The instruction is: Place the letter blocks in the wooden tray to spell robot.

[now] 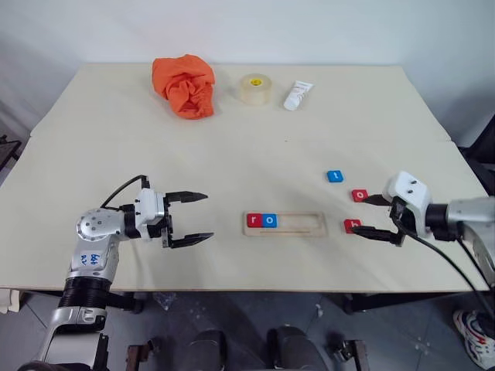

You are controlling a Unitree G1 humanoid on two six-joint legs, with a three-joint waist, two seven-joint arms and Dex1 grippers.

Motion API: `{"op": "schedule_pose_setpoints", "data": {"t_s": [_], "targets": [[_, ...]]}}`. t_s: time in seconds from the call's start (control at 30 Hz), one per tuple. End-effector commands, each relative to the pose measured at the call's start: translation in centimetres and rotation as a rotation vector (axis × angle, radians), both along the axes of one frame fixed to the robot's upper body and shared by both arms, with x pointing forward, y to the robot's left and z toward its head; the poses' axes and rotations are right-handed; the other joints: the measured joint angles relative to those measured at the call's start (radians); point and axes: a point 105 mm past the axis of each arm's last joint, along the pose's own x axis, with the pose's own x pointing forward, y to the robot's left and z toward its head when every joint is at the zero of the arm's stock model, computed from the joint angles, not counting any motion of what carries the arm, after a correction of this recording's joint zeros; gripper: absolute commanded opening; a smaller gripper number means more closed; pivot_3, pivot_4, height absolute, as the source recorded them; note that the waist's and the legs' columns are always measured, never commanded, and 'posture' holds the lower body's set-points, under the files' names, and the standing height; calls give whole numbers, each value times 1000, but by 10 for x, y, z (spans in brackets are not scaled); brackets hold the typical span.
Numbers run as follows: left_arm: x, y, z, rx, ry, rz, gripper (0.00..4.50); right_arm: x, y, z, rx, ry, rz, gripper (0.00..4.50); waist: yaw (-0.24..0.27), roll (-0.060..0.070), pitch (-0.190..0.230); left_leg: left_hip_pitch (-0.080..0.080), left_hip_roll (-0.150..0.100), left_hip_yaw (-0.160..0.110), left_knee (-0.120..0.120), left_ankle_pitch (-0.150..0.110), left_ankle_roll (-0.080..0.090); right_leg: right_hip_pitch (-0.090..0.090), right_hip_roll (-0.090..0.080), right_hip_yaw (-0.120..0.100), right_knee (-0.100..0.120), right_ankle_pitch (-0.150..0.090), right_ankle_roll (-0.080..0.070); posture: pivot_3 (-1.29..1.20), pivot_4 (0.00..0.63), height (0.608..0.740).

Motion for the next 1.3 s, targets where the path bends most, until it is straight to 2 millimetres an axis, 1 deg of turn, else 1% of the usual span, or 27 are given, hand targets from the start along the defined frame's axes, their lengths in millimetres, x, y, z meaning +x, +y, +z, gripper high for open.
{"op": "schedule_pose_setpoints", "data": {"t_s": [0.03, 0.13, 0.2, 0.4, 0.53, 0.57, 0.6, 0.67, 0.8, 0.83, 0.87, 1.03, 1.13, 1.23, 1.3], "targets": [[-4, 2, 9, -14, -45, 0, 4500, 1, -6, -4, -118, 50, 106, 4476, 0, 0, 0, 0, 0, 0, 0, 0, -1, 0, 0, 0, 0, 0, 0, 0, 150, 740], [-6, 2, 10, -16, -52, 12, 4500, 3, -14, -13, -218, 98, 164, 4476, 4, 0, 0, 0, 0, 0, 0, 1, -3, 0, -1, -1, -1, 0, 0, 0, 150, 740], [-8, 3, 10, -18, -53, 21, 4500, 5, -16, -16, -249, 111, 183, 4476, 4, 0, 0, -1, 0, 0, 0, 1, -3, 0, -1, -1, -1, 0, 0, 0, 150, 740], [-12, 5, 8, -18, -53, 43, 4500, 14, -10, -22, -261, 99, 198, 4476, -2, 0, 0, -1, 0, 0, 0, 1, -4, -1, -1, -1, -2, 0, 0, 0, 150, 740], [-14, 4, 9, -21, -55, 48, 4500, 13, -6, -24, -254, 109, 212, 4476, -1, 0, 0, 0, 0, 0, 1, 1, -5, 0, -1, -1, -1, 0, 0, 0, 150, 740], [-14, 4, 9, -22, -56, 50, 4500, 12, -5, -25, -249, 116, 217, 4107, -1, 0, 0, 1, 0, 0, 1, 1, -5, 1, -1, -1, -1, 0, 0, 0, 150, 740], [-14, 4, 9, -22, -56, 51, 4500, 11, -4, -25, -247, 119, 218, 3899, -1, 0, 0, 1, 0, 0, 1, 1, -5, 1, -1, -1, -1, 0, 0, 0, 150, 740], [-14, 4, 9, -22, -57, 53, 4500, 10, -2, -26, -239, 127, 225, 3301, -2, 0, 0, 1, 0, 0, 1, 1, -5, 1, -1, -1, -1, 0, 0, 0, 150, 740], [-14, 4, 10, -23, -59, 57, 4500, 9, -2, -27, -245, 137, 220, 1898, 0, 0, 0, 1, 0, 0, 1, 1, -5, 1, -1, -1, -1, 0, 0, 0, 150, 740], [-13, 4, 10, -23, -59, 57, 4500, 10, -2, -26, -242, 133, 215, 1603, 0, 0, 0, 1, 0, 0, 1, 1, -5, 1, -1, -1, -1, 0, 0, 0, 150, 740], [-13, 5, 10, -23, -58, 57, 4500, 11, -1, -24, -237, 128, 211, 1452, 0, 0, 0, 1, 0, 0, 1, 1, -5, 1, -1, -1, -1, 0, 0, 0, 150, 740], [-13, 6, 10, -19, -55, 53, 4500, 16, 2, -10, -233, 97, 201, 1461, -1, 0, 0, 1, 0, 0, 1, 1, -5, 1, -1, -1, -1, 0, 0, 0, 150, 740], [-13, 8, 11, -19, -52, 48, 4500, 18, 8, 6, -220, 76, 202, 1461, -1, 1, 0, 1, 0, 0, 0, 1, -5, 1, -1, -1, -1, 0, 0, 0, 150, 740], [-14, 10, 15, -35, -50, 36, 4500, 12, 19, 20, -238, 133, 218, 1461, 0, 1, 1, 1, 0, 0, 0, 1, -5, 0, -1, -1, -1, 0, 0, 0, 150, 740], [-17, 10, 16, -43, -35, 14, 4500, 6, 36, 33, -211, 136, 267, 1461, 1, 1, 1, 1, 0, -1, 0, 1, -5, 0, -1, -1, -1, 0, 0, 0, 150, 740]]}}
